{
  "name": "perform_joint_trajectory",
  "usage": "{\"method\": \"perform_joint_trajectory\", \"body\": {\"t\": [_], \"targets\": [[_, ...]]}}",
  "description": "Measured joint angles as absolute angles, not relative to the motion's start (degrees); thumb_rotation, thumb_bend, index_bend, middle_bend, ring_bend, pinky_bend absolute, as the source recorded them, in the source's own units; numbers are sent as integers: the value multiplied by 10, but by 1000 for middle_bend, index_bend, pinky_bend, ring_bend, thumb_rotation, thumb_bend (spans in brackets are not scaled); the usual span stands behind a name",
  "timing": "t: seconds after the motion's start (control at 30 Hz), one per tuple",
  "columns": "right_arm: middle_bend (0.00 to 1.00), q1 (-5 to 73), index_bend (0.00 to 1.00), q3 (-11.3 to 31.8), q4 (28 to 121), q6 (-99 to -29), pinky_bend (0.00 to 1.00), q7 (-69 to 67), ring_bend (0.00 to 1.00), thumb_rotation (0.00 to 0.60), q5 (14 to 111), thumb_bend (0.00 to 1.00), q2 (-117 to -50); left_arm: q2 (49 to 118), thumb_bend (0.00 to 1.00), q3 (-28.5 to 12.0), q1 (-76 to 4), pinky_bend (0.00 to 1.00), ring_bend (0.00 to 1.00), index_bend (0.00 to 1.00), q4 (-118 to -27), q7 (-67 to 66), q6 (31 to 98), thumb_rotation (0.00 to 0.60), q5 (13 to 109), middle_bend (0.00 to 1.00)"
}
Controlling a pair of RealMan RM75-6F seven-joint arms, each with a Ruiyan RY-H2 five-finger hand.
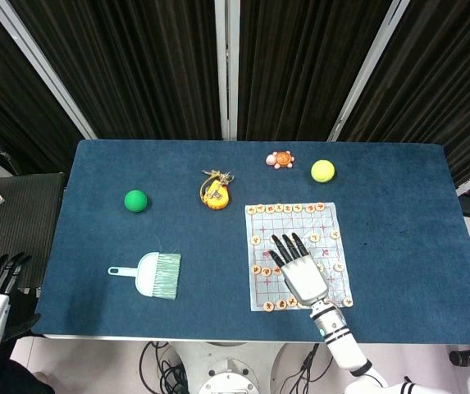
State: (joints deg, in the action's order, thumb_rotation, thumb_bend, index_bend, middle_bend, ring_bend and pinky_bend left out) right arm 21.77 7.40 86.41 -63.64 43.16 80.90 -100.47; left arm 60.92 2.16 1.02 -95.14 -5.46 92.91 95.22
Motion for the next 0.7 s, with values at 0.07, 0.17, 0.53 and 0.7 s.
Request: {"method": "perform_joint_trajectory", "body": {"t": [0.07,0.17,0.53,0.7], "targets": [[0,223,265,75,859,-634,0,439,0,600,803,215,-1016,609,103,21,11,0,0,49,-949,-51,931,600,952,47],[0,229,304,77,853,-634,0,451,0,600,787,215,-1033,608,103,22,13,0,0,49,-946,-46,932,600,952,47],[0,248,370,79,833,-641,0,474,0,600,749,226,-1068,613,103,22,19,0,0,49,-928,-27,940,600,948,47],[2,255,412,77,826,-643,0,478,0,600,740,233,-1074,615,103,21,22,0,0,49,-920,-17,943,600,945,47]]}}
